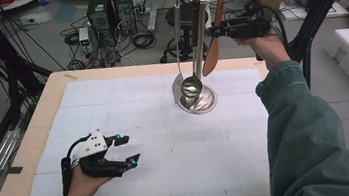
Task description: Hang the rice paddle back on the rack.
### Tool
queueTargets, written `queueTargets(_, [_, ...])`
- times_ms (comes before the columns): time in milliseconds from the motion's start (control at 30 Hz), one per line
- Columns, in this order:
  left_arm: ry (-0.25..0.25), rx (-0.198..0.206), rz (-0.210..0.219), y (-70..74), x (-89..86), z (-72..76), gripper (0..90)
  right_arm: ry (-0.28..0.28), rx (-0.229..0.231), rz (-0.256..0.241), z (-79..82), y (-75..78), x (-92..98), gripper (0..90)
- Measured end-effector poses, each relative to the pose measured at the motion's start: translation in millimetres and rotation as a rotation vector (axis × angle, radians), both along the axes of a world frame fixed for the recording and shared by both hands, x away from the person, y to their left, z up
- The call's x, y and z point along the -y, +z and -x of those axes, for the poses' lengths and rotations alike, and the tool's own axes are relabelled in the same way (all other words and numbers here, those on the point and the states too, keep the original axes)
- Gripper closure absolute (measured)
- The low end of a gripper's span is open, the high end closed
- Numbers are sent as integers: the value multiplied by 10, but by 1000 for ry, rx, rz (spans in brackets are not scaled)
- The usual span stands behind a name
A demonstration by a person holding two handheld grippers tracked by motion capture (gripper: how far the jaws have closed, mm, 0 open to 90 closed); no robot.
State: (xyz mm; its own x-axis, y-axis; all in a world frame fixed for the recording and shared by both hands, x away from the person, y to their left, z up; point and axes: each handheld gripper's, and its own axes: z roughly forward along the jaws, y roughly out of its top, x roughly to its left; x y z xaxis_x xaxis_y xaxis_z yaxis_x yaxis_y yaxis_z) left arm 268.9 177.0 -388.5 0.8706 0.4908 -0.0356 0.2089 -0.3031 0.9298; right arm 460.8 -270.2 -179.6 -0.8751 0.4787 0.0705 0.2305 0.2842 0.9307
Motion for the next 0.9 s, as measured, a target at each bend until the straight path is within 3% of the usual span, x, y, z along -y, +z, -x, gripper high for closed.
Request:
queueTargets(433, [0, -2, 1, 1, -8, -1, 301, -21, 7, -14, 23, -26, 8, 652])
queueTargets(600, [0, -6, 1, -3, -9, 1, 300, -40, 4, -5, 36, -52, 17, 610])
queueTargets(900, [-5, -9, 3, -2, -12, 3, 297, -72, 5, -33, 91, -94, 78, 545])
